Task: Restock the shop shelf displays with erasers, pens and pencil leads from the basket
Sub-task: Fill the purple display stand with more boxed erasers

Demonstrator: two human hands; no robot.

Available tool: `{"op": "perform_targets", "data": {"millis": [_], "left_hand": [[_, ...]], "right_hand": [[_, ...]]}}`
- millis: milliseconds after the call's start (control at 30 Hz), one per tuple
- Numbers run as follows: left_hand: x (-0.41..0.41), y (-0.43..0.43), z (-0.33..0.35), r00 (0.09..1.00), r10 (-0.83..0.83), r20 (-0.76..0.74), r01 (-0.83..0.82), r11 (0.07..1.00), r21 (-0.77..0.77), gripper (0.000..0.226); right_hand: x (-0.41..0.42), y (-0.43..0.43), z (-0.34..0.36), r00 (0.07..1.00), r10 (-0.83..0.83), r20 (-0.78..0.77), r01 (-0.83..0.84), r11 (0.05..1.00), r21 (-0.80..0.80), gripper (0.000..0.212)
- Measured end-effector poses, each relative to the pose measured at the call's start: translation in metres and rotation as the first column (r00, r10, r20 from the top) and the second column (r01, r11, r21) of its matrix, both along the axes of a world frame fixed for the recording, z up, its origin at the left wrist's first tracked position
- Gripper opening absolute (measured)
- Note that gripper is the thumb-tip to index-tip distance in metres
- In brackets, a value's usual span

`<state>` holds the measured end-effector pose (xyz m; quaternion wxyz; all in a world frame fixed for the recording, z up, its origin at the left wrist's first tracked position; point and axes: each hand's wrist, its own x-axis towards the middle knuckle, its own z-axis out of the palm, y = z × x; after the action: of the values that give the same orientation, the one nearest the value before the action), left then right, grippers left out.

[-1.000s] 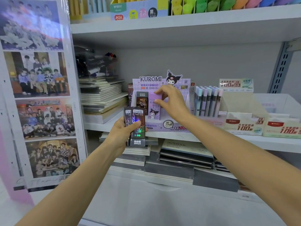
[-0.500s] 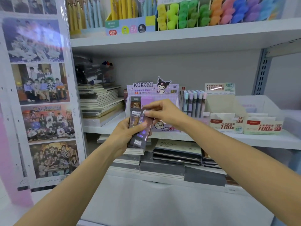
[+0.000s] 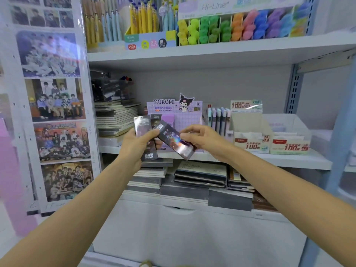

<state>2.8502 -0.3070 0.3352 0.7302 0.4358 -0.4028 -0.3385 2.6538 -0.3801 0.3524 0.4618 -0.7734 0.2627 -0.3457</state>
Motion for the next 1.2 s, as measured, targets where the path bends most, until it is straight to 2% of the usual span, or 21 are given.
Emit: {"op": "perform_targets", "data": {"millis": [67, 133, 200, 267, 367, 500, 600, 733, 900, 1033, 1200], "left_hand": [[-0.005, 0.004, 0.0, 0.985, -0.029, 0.17, 0.027, 1.0, 0.013, 0.023], [-0.01, 0.006, -0.002, 0.966, -0.077, 0.248, 0.076, 0.997, 0.015, 0.023], [-0.01, 0.007, -0.002, 0.965, -0.129, 0.228, 0.123, 0.992, 0.038, 0.022], [-0.005, 0.005, -0.002, 0.977, -0.17, 0.129, 0.16, 0.984, 0.082, 0.016], [0.012, 0.002, -0.002, 0.989, -0.144, -0.024, 0.145, 0.986, 0.08, 0.011], [0.04, 0.0, -0.007, 0.995, -0.1, 0.007, 0.1, 0.995, -0.025, 0.015], [0.058, -0.004, -0.011, 0.995, -0.066, 0.073, 0.07, 0.996, -0.052, 0.017], [0.074, -0.016, -0.02, 0.996, -0.071, 0.062, 0.073, 0.997, -0.025, 0.028], [0.085, -0.033, -0.034, 0.998, -0.038, 0.052, 0.04, 0.999, -0.023, 0.015], [0.087, -0.041, -0.04, 0.995, -0.052, 0.086, 0.054, 0.998, -0.018, 0.021], [0.084, -0.049, -0.046, 0.985, -0.09, 0.146, 0.087, 0.996, 0.031, 0.018]], "right_hand": [[0.002, 0.005, 0.001, 0.999, 0.016, 0.036, -0.014, 0.997, -0.076, 0.036], [0.005, 0.009, 0.003, 0.998, 0.048, 0.039, -0.043, 0.99, -0.133, 0.04], [0.01, 0.01, 0.005, 0.998, 0.055, -0.008, -0.056, 0.983, -0.173, 0.039], [0.014, 0.008, 0.008, 1.0, 0.013, -0.021, -0.017, 0.979, -0.206, 0.032], [0.022, -0.003, 0.018, 0.989, -0.103, 0.105, 0.125, 0.966, -0.226, 0.025], [0.043, -0.025, 0.039, 0.915, -0.192, 0.355, 0.263, 0.951, -0.162, 0.019], [0.065, -0.043, 0.051, 0.893, -0.225, 0.39, 0.319, 0.928, -0.195, 0.017], [0.096, -0.062, 0.048, 0.918, -0.257, 0.303, 0.361, 0.859, -0.363, 0.018], [0.126, -0.083, 0.024, 0.924, -0.34, 0.174, 0.379, 0.759, -0.529, 0.019], [0.135, -0.095, 0.011, 0.904, -0.425, 0.056, 0.337, 0.625, -0.704, 0.016], [0.135, -0.101, 0.03, 0.9, -0.43, -0.067, 0.241, 0.62, -0.746, 0.014]]}}
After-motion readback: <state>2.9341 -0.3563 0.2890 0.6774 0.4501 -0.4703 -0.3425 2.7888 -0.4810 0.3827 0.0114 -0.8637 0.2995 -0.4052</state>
